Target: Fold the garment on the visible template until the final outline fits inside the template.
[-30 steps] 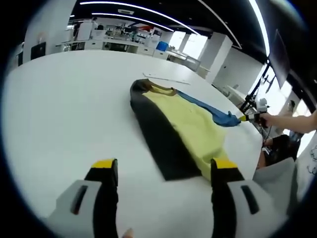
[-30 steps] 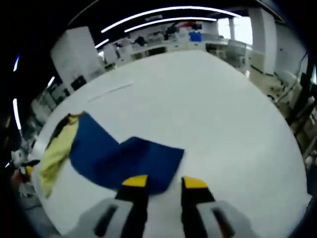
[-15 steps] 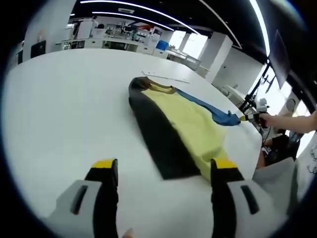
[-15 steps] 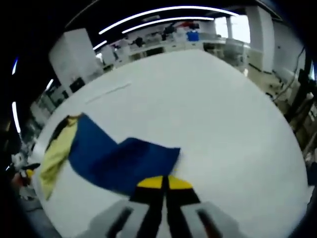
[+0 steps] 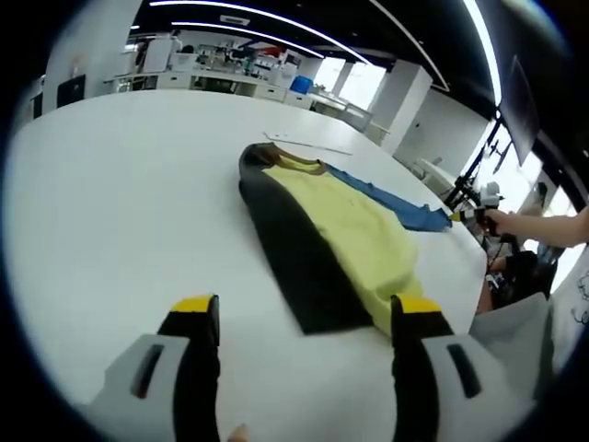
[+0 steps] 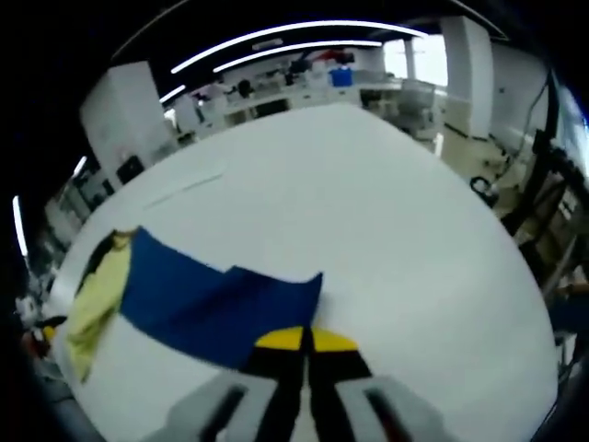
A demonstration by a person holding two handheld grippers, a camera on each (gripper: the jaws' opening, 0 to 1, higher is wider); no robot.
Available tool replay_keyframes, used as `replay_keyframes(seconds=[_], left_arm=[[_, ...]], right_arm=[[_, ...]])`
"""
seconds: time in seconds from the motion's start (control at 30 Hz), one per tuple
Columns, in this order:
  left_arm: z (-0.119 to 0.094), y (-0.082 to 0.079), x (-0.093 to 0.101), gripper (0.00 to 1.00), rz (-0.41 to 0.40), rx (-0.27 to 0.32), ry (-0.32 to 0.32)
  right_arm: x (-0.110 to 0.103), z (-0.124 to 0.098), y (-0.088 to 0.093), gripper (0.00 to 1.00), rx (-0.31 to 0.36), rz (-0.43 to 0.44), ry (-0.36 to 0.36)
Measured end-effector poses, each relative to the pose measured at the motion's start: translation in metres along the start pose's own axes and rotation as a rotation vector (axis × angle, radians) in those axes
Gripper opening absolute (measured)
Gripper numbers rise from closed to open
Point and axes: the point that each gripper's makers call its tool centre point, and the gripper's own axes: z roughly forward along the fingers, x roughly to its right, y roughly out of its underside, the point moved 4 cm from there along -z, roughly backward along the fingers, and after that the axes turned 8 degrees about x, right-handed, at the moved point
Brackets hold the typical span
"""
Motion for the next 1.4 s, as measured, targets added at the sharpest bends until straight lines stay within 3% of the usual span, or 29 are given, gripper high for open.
replay_keyframes(seconds=[0.33, 0.63, 0.77, 0.93, 1.2, 1.3, 1.4], left_arm=[[-0.004, 0.005, 0.0, 0.73, -0.008, -0.004, -0.01], [-0.008, 0.004, -0.006, 0.73, -0.012, 0.001, -0.018], [-0.007, 0.004, -0.005, 0.73, -0.012, 0.001, -0.016], [-0.007, 0.006, -0.003, 0.73, -0.014, 0.004, -0.013], [-0.006, 0.006, -0.001, 0.72, -0.016, 0.008, -0.007], [-0.008, 0.006, -0.002, 0.72, -0.016, 0.01, -0.007], [-0.011, 0.005, -0.002, 0.72, -0.019, 0.017, -0.009]], right_arm=[[0.007, -0.001, 0.0, 0.0, 0.014, -0.002, 0.029], [0.002, -0.002, 0.003, 0.0, 0.008, 0.003, 0.024], [0.0, -0.007, 0.0, 0.0, 0.035, -0.001, 0.008], [-0.008, -0.008, -0.005, 0.22, 0.064, -0.04, -0.043], [-0.035, -0.011, -0.007, 0.59, 0.107, -0.137, -0.195], [-0.048, -0.012, -0.005, 0.68, 0.104, -0.196, -0.24], [-0.06, -0.013, -0.002, 0.7, 0.094, -0.284, -0.308]])
